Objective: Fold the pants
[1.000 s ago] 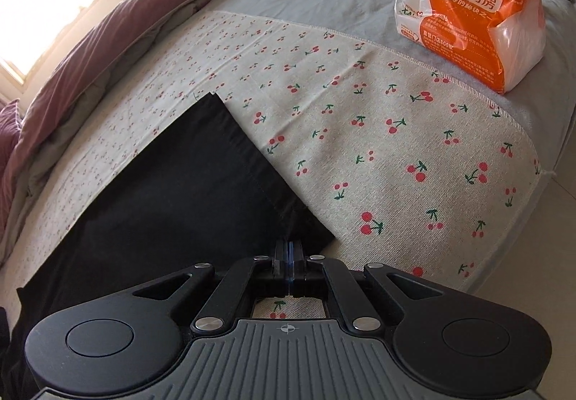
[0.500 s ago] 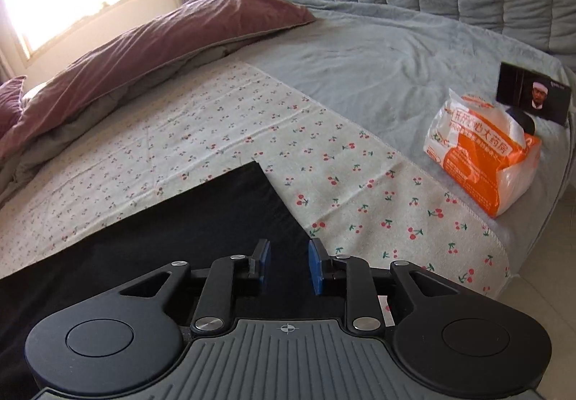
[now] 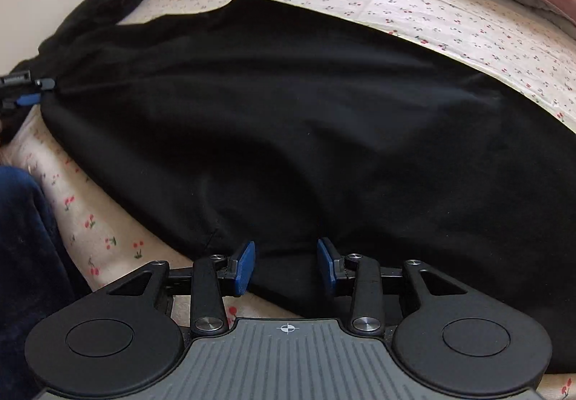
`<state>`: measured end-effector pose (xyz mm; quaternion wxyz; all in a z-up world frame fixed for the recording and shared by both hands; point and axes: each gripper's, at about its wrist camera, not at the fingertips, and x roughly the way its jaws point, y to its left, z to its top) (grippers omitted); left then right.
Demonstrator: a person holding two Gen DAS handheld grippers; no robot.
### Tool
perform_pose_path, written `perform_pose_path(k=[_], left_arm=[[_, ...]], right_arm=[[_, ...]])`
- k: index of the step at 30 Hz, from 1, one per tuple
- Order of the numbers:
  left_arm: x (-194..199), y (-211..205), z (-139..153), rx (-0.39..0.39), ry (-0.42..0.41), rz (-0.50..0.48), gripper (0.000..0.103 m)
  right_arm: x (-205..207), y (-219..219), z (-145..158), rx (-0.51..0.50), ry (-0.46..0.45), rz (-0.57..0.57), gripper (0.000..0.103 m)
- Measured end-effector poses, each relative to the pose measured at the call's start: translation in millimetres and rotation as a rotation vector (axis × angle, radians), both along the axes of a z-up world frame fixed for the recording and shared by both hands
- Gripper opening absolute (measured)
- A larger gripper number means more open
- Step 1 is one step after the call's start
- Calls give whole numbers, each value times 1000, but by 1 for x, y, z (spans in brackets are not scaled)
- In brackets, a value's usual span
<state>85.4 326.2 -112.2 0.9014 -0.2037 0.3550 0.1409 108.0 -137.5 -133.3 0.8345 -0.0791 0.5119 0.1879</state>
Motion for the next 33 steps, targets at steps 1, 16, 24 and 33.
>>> perform_pose_path(k=[1,16,24,33], left_arm=[[-4,3,2,-4,-3,7,56],[33,-112,99,53,-181,-230,74],[127,-196,46,-163,72,-328,77],[194,-200,12,-264,118,-108,78]], right_arm=[[-2,0,1,-9,8,7,35],[47,2,49,155,-60,-2,55],[95,20,-6,89,36,57,80],[81,-7,-11,26,-80,135,103]])
